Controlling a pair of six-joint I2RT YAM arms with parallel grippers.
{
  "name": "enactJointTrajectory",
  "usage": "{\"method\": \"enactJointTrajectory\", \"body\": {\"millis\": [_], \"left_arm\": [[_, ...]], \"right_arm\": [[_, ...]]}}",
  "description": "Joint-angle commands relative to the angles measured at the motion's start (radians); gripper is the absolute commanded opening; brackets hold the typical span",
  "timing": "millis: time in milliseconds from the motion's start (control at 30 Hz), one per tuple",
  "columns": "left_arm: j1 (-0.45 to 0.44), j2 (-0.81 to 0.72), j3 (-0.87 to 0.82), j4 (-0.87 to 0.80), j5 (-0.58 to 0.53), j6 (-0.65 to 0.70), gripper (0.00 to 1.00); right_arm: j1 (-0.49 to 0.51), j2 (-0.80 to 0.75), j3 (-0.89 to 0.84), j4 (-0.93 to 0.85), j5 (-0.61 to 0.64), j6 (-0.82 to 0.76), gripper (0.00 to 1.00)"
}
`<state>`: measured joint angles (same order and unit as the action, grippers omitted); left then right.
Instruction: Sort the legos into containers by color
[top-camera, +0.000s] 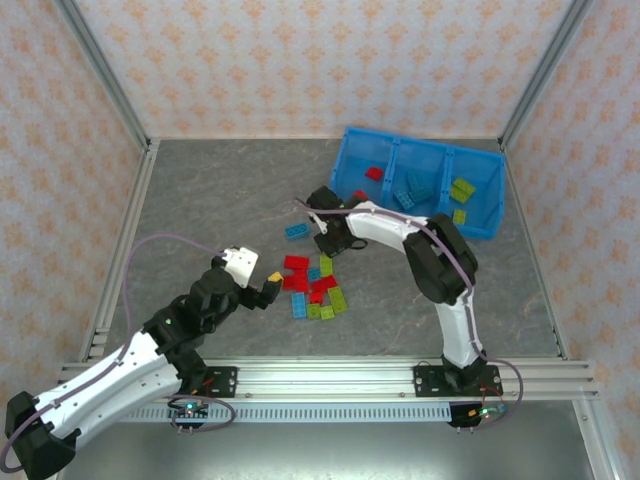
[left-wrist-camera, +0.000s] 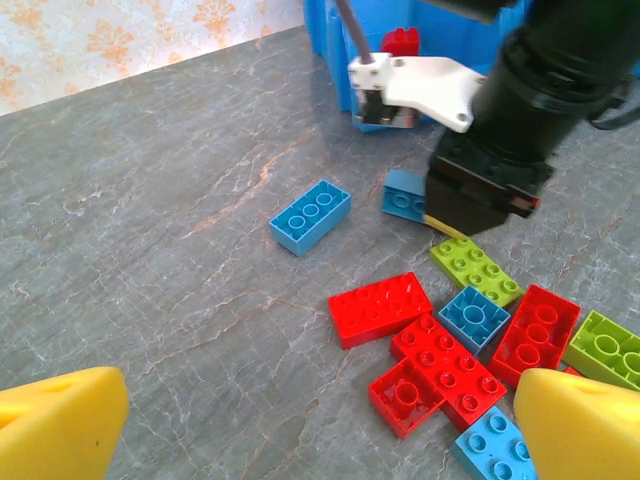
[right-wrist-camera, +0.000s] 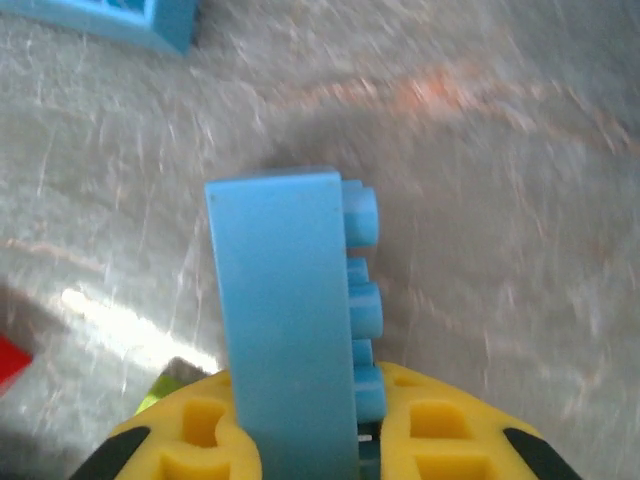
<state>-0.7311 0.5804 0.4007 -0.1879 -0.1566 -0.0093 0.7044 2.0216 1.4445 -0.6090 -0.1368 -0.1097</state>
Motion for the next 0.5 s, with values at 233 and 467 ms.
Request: {"method": "enactJointTrajectory", "body": {"millis": [233, 467], "left_arm": [[0.004, -0.041, -0.038, 0.068, 0.038, 0.021, 1.0], [0.005, -0.036, -0.049, 0.086, 0.035, 0.02, 1.0]], "right_arm": [[0.001, -0.631, -0.408, 0.384, 0.196, 0.296, 0.08], [-0.299, -0.685, -0.405, 0.365, 0.201, 0.441, 0.06]]}}
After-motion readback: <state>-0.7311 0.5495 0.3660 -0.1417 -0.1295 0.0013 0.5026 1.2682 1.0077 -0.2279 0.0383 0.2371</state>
